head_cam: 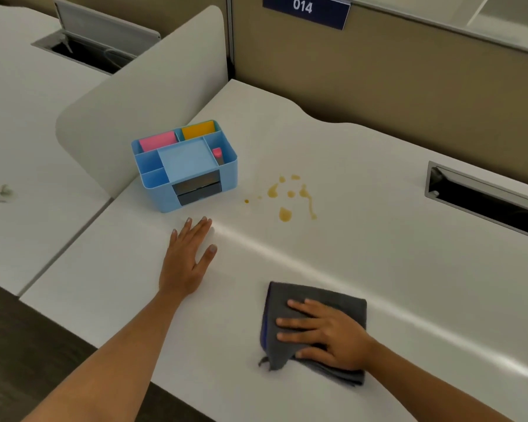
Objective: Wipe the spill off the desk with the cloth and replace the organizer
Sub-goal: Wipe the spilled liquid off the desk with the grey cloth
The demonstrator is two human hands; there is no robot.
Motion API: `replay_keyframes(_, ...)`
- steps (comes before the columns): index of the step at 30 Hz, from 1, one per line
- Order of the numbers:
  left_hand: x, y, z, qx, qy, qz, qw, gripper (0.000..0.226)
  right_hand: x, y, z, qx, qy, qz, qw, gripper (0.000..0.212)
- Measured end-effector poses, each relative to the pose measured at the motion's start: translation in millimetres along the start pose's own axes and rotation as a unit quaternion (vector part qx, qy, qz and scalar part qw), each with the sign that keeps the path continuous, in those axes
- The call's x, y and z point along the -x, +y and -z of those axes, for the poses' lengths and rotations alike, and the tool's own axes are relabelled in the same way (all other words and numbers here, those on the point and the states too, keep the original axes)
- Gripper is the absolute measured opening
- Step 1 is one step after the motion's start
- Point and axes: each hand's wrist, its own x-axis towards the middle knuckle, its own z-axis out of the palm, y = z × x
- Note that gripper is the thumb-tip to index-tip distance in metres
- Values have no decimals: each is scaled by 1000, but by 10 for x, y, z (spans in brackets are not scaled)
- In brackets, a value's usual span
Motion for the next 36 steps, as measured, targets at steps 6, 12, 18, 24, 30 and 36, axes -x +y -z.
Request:
replay_keyframes(6,-23,-37,-25,-9,-3,-8,1000,76,-326,489,296,21,-43,62,997,39)
replay_keyframes(12,-31,-60,-40,-12,-3,-13,1000,75,-1081,702,359,33,-28,35,998,41)
replay_keyframes(18,-29,-63,-45,-12,2,-7,1000,72,-1799,737,339,27,22,-26,999,41)
replay_keyframes(24,-28,-98,-57,-28,0,-1,1000,69,-2134,815,366,9,113,-214,970,43)
replay_keyframes(30,-25,-97,-44,-22,2,6,1000,70,-1758,1081,505,31,168,-374,911,44)
replay_keyframes(36,-31,-101,-57,-18,0,0,1000,71,-980,906,437,-9,181,-362,914,43)
